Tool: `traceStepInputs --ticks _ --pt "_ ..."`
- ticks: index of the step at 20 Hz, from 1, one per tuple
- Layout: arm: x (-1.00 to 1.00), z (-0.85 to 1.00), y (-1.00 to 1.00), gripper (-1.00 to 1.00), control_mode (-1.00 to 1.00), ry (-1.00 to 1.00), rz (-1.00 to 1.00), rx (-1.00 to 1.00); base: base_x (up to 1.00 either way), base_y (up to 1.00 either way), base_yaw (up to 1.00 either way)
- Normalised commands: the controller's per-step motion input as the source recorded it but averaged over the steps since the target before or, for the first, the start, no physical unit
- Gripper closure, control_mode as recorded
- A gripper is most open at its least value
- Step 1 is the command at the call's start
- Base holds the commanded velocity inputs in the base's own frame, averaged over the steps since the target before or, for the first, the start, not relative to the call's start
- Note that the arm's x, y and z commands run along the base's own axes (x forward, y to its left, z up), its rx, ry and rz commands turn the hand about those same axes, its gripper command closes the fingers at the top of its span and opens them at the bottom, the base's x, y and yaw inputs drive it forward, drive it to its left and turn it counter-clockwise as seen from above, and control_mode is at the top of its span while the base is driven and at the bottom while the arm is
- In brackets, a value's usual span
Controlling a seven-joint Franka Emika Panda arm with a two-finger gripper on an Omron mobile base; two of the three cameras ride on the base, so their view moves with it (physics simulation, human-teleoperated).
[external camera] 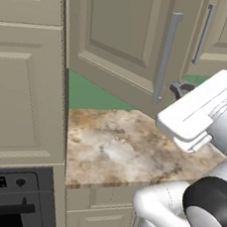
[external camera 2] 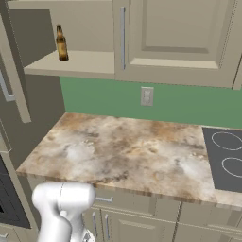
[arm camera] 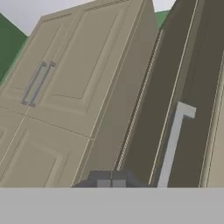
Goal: Get the candle and the beer from the cabinet and move them to the dining counter.
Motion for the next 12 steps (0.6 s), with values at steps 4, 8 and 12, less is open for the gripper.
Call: traceStepInputs --ticks 4,8,12 --pt "0.06 0.0 -1.0 1.0 -1.0 0.0 0.07 0.0 0.0 0.0 0.0" --pt "0.54 0.0 -0.64 1.0 -1.0 0.02 0.12 0.0 0.0 0.0 0.0" --pt "0.89 0.0 -0.15 1.0 -1.0 0.13 0.19 0.0 0.0 0.0 0.0"
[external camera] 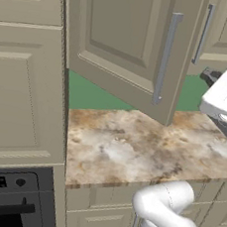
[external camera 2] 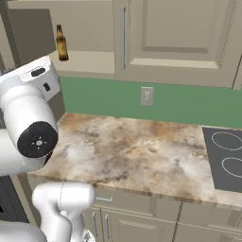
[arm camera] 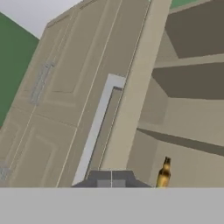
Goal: Get the candle and the beer from the cabinet and move them to the dining counter.
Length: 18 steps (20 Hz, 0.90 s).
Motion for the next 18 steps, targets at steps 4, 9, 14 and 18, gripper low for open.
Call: traceStepInputs --ticks 4,9,14,18 --pt "0.87 0.0 -0.06 -1.0 -1.0 0.17 0.2 0.0 0.0 0.0 0.0" --pt "0.67 0.0 -0.24 -1.0 -1.0 0.05 0.27 0.0 0.0 0.0 0.0" --pt "0.41 0.0 -0.42 -1.0 -1.0 0.0 0.36 0.0 0.0 0.0 0.0" --pt "0.32 -0.15 -0.11 -1.0 -1.0 0.0 0.4 0.0 0.0 0.0 0.0"
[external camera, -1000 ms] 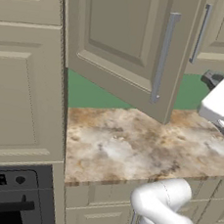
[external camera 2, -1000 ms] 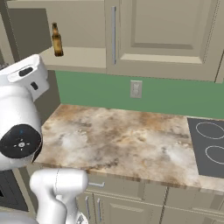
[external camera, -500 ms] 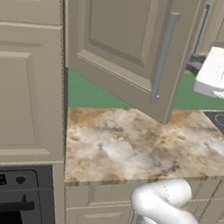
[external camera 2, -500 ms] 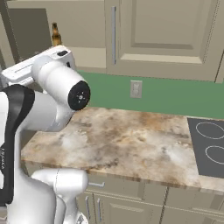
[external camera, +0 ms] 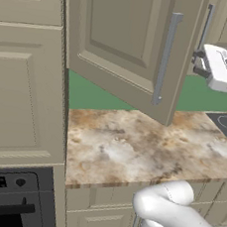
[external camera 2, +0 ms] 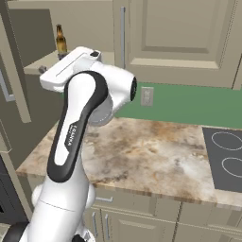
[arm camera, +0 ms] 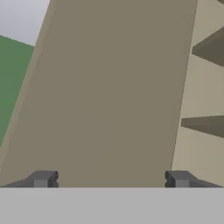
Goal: Get the candle and the beer from the cabinet and move them to the dining counter.
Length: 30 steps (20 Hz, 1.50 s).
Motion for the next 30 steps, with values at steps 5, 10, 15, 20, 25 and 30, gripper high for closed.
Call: traceStepInputs --ticks 5,10,15,20,25,30 --pt "0.34 -0.06 0.08 -1.0 -1.0 0.1 0.39 0.0 0.0 0.0 0.0" --pt "0.5 0.0 0.37 -1.0 -1.0 0.23 0.25 0.0 0.0 0.0 0.0" --pt "0.16 0.0 0.67 -1.0 -1.0 0.14 0.07 -0.02 0.0 0.0 0.0" --pt "-0.01 0.0 0.6 -1.0 -1.0 -0.02 0.0 -0.04 0.0 0.0 0.0" --pt "-0.13 0.0 0.39 -1.0 -1.0 -0.1 0.0 0.0 0.0 0.0 0.0" --pt "-0.32 0.02 0.47 -1.0 -1.0 -0.02 0.0 0.0 0.0 0.0 0.0"
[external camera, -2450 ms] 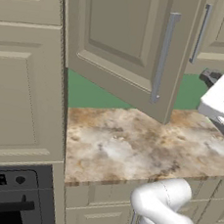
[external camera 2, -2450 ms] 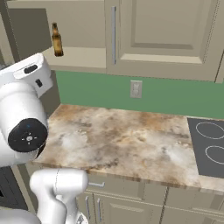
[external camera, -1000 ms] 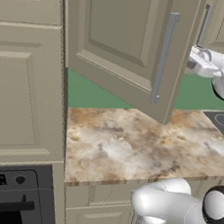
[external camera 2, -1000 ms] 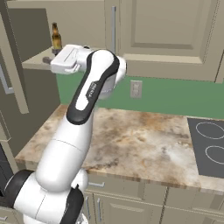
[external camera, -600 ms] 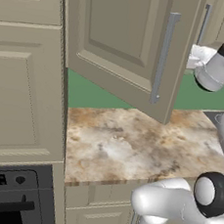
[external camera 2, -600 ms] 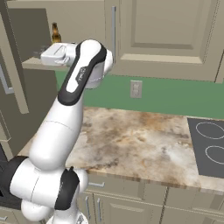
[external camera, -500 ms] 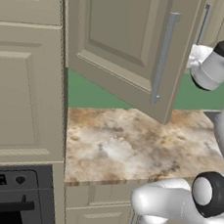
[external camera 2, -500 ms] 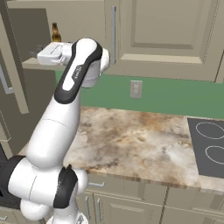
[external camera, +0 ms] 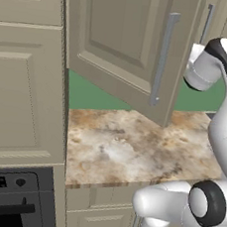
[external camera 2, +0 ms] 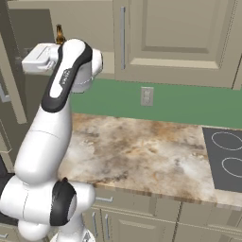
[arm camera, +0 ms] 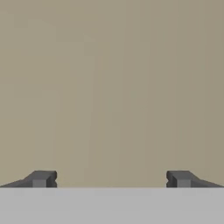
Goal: Get the candle and the beer from the cabinet and move them to the dining counter.
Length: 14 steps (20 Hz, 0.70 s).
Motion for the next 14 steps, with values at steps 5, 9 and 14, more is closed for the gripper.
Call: traceStepInputs --ticks 5,9,14 --pt "-0.5 0.0 0.58 -1.0 -1.0 0.02 0.0 -0.03 0.0 0.0 0.0" --pt "-0.5 0.0 0.61 -1.0 -1.0 0.07 0.0 -0.05 0.0 0.0 0.0" --pt "-0.4 0.0 0.63 -1.0 -1.0 0.05 0.0 -0.05 0.0 0.0 0.0"
